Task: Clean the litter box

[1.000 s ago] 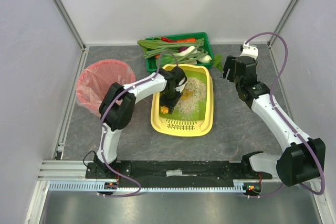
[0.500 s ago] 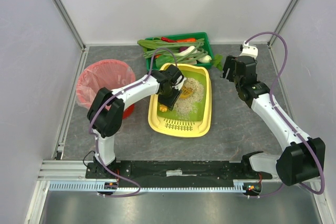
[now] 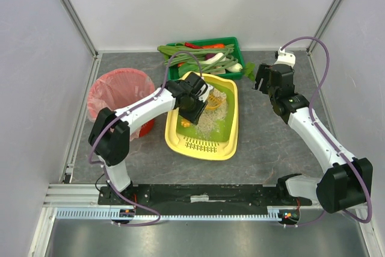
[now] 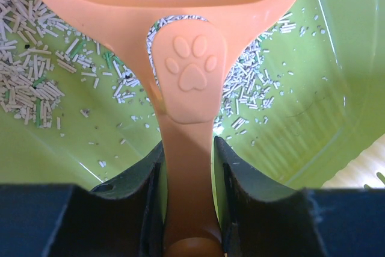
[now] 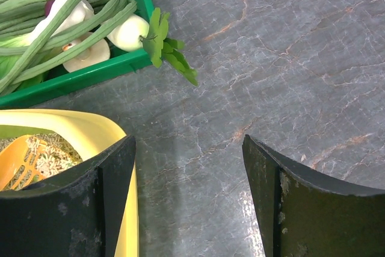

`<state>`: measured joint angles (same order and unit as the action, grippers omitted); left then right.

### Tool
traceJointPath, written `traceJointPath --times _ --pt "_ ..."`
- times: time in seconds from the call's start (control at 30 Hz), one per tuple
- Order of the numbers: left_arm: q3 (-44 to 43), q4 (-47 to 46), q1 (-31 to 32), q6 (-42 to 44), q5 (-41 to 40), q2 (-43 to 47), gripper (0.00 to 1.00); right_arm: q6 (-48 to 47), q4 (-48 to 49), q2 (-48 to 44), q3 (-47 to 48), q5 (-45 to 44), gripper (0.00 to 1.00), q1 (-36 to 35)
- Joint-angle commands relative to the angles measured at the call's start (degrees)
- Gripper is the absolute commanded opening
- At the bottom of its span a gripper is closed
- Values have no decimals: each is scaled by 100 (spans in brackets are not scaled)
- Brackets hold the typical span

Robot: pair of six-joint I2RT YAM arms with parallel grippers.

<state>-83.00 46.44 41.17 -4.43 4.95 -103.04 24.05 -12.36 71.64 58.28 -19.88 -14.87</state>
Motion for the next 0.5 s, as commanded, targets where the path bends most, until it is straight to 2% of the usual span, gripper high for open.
traceJointPath --times 0.0,0.47 --pt "117 -11 23 39 164 505 2 73 146 -80 148 19 80 20" --pt "328 -319 32 -128 305 372 2 73 137 -167 96 -16 80 20"
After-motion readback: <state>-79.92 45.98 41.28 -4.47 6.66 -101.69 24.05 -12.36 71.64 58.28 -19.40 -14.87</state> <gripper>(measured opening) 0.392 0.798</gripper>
